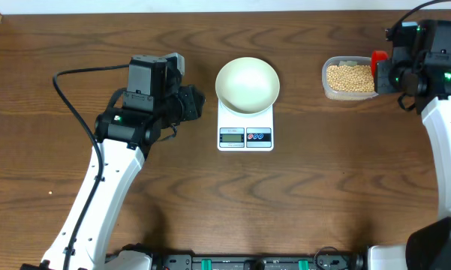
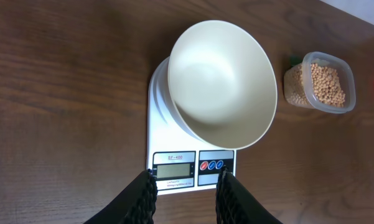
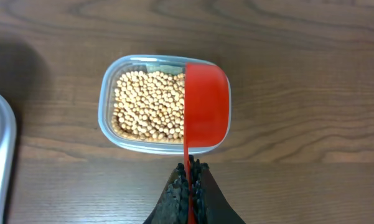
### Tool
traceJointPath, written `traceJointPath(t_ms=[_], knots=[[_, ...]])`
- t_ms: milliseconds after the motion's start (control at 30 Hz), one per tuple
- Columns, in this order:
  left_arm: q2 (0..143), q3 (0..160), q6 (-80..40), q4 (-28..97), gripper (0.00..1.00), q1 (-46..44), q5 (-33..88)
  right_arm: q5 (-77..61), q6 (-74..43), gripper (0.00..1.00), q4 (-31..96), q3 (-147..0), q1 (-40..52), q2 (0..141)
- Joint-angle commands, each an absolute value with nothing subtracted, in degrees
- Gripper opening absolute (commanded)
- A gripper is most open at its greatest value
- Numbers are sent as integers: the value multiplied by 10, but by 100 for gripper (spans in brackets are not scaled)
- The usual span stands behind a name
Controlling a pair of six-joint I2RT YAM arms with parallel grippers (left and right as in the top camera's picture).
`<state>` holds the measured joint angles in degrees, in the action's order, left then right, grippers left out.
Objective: Scoop item into bowl and weigh 50g on scale
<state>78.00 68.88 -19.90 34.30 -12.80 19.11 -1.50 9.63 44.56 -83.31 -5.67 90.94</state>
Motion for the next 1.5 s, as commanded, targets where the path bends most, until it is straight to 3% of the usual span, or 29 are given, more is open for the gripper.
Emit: traceJointPath(t_ms=[0, 1467], knots=[[775, 692, -204, 338, 34, -126, 183, -10, 121, 1, 444, -843, -60, 925], [775, 692, -204, 337, 34, -126, 183, -4, 129, 1, 422, -843, -60, 976]])
